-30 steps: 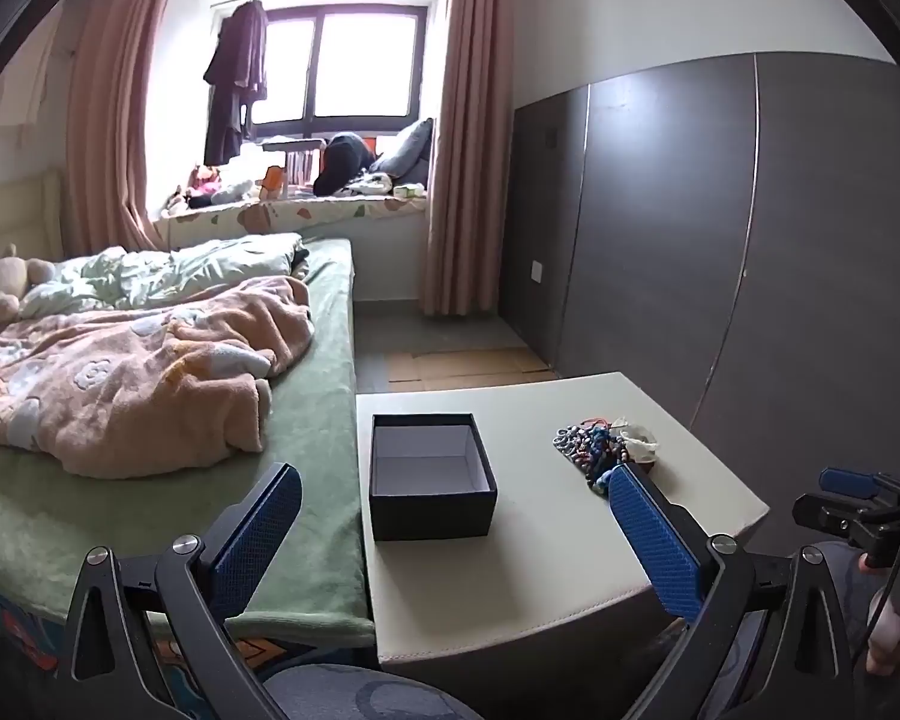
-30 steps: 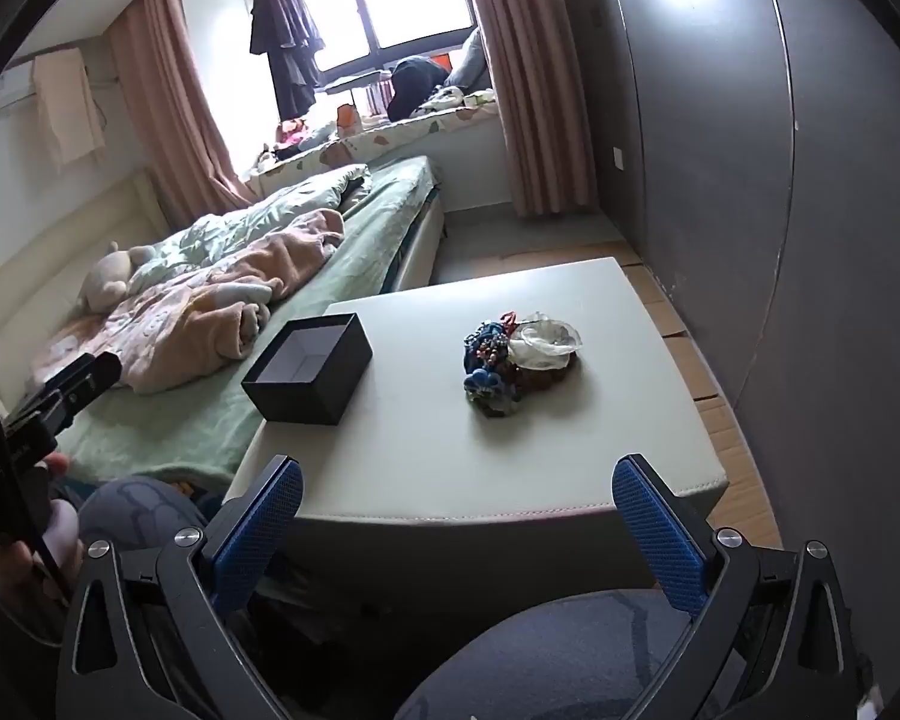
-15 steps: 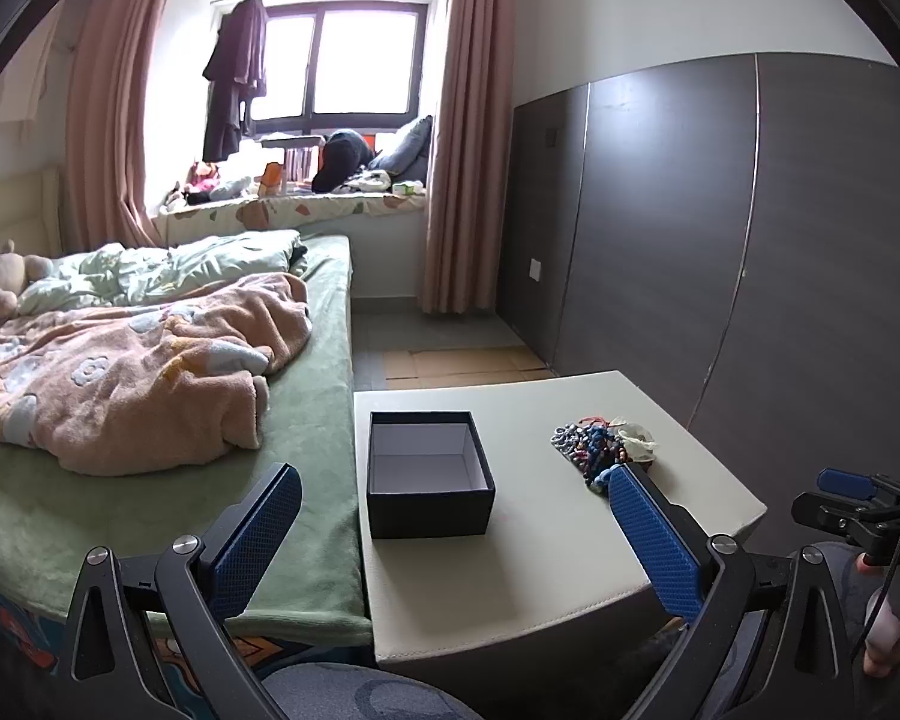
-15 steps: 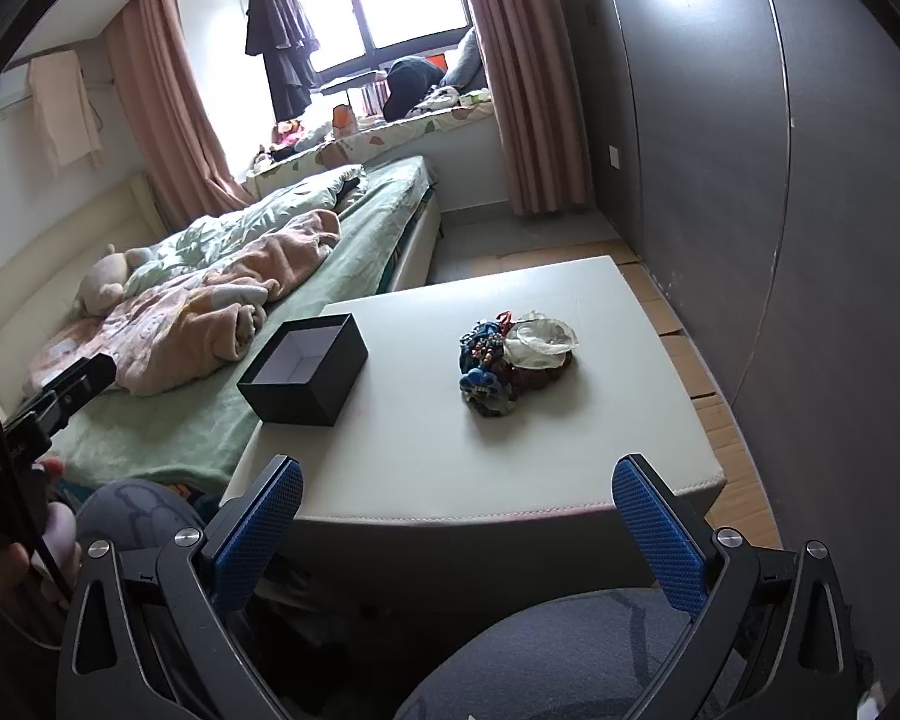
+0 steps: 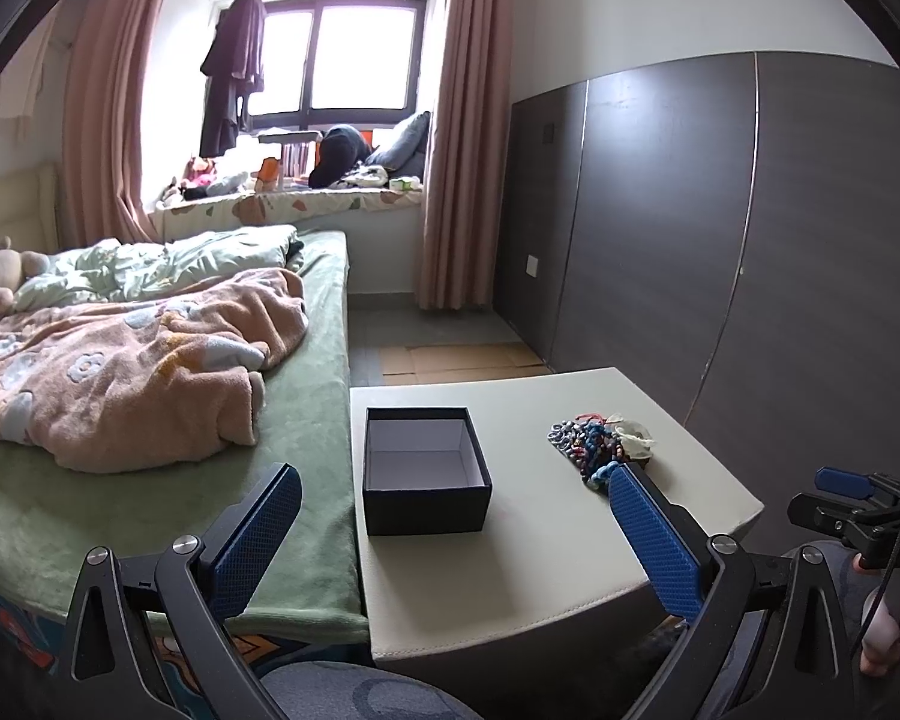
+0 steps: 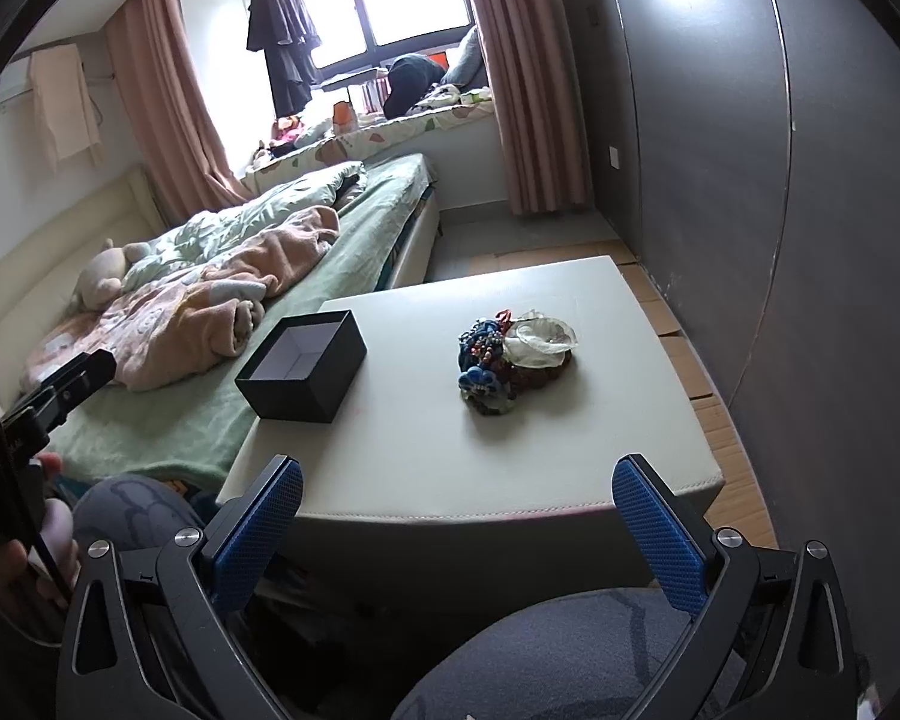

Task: Organize jewelry

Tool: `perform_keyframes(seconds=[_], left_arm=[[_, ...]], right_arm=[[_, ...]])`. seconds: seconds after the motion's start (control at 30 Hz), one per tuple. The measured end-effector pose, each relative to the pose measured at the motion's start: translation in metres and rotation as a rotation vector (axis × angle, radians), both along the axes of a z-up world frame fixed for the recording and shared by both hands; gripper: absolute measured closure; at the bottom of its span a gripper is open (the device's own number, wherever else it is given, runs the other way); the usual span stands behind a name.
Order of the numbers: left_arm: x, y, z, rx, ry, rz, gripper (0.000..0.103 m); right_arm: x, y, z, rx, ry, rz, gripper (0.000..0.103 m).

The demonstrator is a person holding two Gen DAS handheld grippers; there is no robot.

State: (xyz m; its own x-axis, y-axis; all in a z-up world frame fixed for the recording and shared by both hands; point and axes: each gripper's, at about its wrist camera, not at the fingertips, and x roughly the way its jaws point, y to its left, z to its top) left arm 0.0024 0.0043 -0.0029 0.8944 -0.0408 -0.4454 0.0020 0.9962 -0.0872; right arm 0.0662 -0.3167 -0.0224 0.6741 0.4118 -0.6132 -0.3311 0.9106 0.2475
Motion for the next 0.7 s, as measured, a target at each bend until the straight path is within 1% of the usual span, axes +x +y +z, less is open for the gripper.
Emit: perform_keyframes(seconds=[0.7], left_arm=[[-0.0007, 0.0015, -0.001, -0.014, 0.006, 0.0, 0.001]], right_arm=[[0.0007, -0.0037, -0.0031, -0.003, 0.002, -0.008, 0.0]])
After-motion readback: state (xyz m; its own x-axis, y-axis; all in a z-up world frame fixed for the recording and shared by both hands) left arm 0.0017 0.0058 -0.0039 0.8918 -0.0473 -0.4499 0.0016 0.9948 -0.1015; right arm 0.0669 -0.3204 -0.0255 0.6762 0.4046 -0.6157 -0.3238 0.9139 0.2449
